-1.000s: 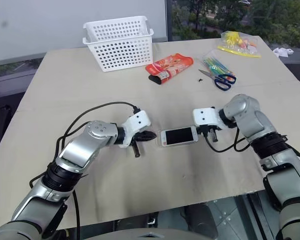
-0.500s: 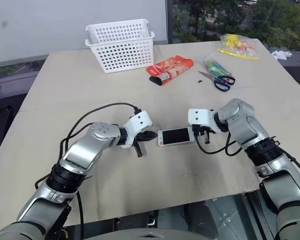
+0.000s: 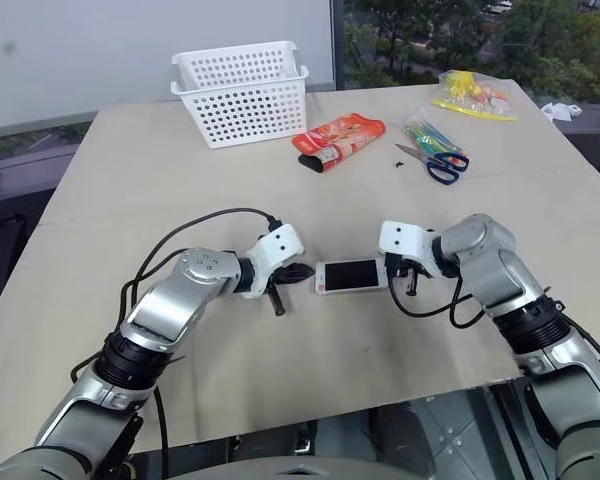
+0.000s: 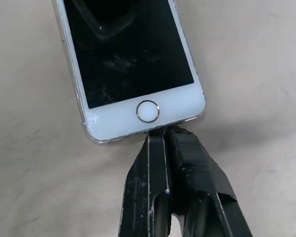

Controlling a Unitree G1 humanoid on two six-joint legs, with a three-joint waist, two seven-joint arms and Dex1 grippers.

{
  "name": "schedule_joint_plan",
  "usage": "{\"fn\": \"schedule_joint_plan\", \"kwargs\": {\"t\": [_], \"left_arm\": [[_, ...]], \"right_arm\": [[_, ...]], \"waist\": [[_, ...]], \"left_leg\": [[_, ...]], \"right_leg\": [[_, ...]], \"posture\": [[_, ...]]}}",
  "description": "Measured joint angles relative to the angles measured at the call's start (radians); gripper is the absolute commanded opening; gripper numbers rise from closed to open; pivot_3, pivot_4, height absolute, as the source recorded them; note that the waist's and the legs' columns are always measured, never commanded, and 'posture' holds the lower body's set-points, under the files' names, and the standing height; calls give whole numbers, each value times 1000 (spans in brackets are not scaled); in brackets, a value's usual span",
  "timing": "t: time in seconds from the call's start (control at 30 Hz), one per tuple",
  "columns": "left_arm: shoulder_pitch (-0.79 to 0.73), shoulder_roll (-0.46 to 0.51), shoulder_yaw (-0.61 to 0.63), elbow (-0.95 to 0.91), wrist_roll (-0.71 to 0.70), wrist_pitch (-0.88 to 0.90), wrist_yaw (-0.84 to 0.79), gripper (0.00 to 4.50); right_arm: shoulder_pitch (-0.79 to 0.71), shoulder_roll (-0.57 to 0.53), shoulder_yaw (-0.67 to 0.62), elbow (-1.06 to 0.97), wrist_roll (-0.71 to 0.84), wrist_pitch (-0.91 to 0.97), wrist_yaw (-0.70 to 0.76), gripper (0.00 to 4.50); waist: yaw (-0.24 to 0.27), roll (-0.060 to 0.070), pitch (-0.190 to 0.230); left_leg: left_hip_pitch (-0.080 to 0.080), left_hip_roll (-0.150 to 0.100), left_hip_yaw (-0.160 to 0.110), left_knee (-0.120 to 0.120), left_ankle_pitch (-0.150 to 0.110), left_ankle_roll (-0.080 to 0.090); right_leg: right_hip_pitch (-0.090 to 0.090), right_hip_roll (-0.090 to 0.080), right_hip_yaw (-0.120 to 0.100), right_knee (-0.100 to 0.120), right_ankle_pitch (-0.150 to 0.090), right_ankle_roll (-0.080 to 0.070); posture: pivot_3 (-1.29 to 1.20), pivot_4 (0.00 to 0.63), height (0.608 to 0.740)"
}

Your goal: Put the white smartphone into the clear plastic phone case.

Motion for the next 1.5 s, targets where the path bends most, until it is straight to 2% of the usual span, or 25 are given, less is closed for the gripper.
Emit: {"fn": "schedule_joint_plan", "kwargs": {"t": [0.17, 0.4, 0.73, 0.93, 1.03, 1.13, 1.23, 1.33, 1.5], "left_arm": [[0, 44, -1, -24, -27, 15, -36, 0], [-4, 80, -38, -91, -61, 92, -70, 0], [-12, 23, -46, -53, -40, 64, -22, 0], [3, 21, -20, -48, -58, 55, 0, 0], [17, 76, 6, -66, -81, 53, -10, 0], [16, 100, 77, -51, -88, 53, 5, 0], [-9, -6, 132, -59, -158, 48, 8, 0], [-9, -71, 86, -68, -197, 45, 1, 0], [8, -74, -10, -36, -183, 27, 1, 0]], "right_arm": [[12, -8, 2, -30, 37, 23, -18, 108], [12, -14, 7, -40, 54, 44, -40, 108], [32, -19, 0, -71, 73, 113, -85, 108], [126, -49, -119, -73, 150, 61, -131, 108], [199, -66, -241, -71, 198, -29, -180, 108], [271, -3, -353, -70, 277, -108, -231, 108], [340, 125, -426, -85, 409, -164, -252, 108], [388, 226, -428, -95, 505, -233, -248, 108], [419, 270, -423, 18, 524, -367, -234, 108]], "waist": [[-4, 0, 0], [-3, 0, 0], [6, 0, 0], [10, 0, 0], [-4, -2, 1], [-7, -3, 2], [3, -3, 2], [2, -2, 2], [-4, -2, 2]], "left_leg": [[-2, 0, 1, -4, 0, 0], [-2, 0, 2, -6, 0, 0], [0, -1, 2, -5, 0, 0], [-2, 0, 4, -1, 1, 0], [-6, 0, 4, -2, 0, 0], [-8, 1, 2, -4, 0, 0], [-11, 2, 3, -5, 0, 0], [-13, 1, 3, -5, 0, 0], [-11, 0, 5, -4, 0, 0]], "right_leg": [[-5, 2, 0, 0, 2, -3], [-6, 2, 1, -1, 0, 0], [-3, 1, 1, -1, 0, 1], [-2, -2, 2, -1, 0, 1], [-7, -1, 2, -1, 0, 1], [-10, 3, 1, 0, 0, 2], [-12, 4, -2, 0, 4, 0], [-12, 4, -1, -1, 4, 0], [-12, 2, 3, -1, 1, -1]], "posture": [[0, 150, 740], [0, 150, 740], [0, 150, 740], [0, 150, 740], [0, 150, 740], [0, 150, 740], [0, 150, 740], [0, 150, 740], [0, 150, 740]]}}
